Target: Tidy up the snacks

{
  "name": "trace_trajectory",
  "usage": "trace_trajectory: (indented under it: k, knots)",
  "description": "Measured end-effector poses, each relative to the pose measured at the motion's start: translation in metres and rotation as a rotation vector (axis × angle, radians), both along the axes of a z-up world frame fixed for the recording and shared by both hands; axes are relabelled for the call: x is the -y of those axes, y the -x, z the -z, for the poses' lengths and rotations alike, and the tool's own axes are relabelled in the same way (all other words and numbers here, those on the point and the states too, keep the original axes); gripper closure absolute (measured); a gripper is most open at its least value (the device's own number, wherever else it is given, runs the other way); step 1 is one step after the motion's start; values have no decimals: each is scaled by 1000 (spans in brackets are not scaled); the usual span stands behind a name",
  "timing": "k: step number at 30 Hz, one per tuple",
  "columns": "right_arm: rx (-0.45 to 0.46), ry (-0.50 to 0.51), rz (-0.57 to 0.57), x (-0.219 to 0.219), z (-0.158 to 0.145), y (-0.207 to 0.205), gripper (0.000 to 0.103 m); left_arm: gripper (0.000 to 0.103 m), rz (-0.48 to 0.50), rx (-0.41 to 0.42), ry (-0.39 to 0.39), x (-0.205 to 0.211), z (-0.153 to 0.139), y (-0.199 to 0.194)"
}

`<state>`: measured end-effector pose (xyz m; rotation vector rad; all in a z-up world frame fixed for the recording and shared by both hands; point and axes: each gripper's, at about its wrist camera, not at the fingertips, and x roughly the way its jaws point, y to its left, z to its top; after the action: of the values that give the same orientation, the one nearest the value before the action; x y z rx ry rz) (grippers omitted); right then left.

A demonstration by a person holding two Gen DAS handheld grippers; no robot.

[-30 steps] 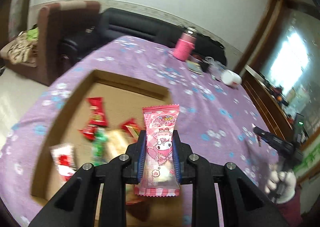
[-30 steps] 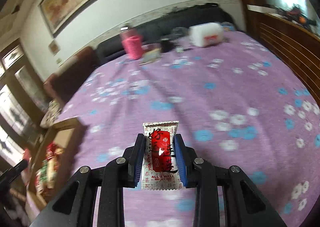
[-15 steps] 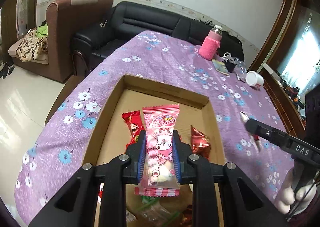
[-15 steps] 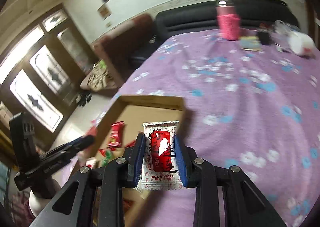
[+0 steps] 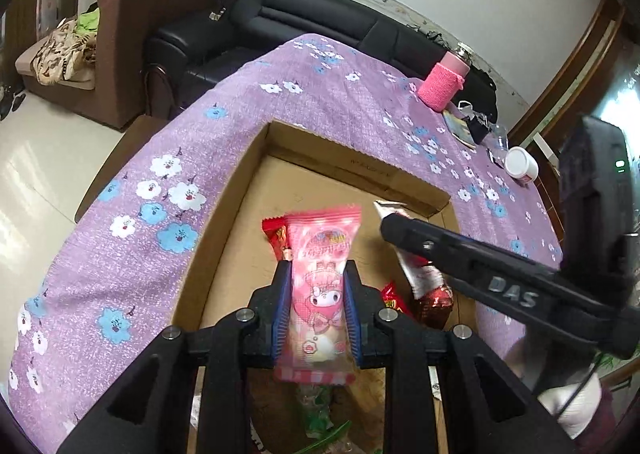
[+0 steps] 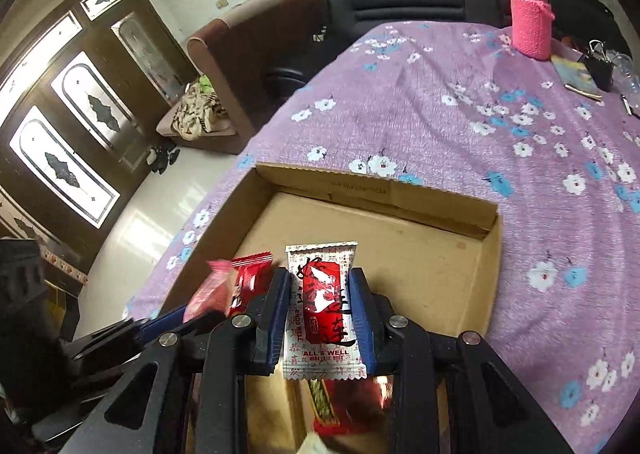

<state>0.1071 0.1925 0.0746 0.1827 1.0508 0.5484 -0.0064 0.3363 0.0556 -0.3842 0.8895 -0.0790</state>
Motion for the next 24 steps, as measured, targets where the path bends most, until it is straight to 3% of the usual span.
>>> trace_trajectory:
  k: [4,9,14,20,24]
  knots:
    - [-25,-33,18,4,3,-2,66,61,-16,20,42,-6,-3,4]
    - [19,-47,33,18,-12,6,60,57,-30,67,65,-8,-15,18]
    - [76,-48,50,40,-30,26,58,49,-47,131,29,-1,-33,41]
    - [143,-30,105,76,-39,66,54,35,-105,221,-70,22,-55,75]
    - [206,-8,166,100,-41,100,48,8,-291,275,-284,42,-67,104]
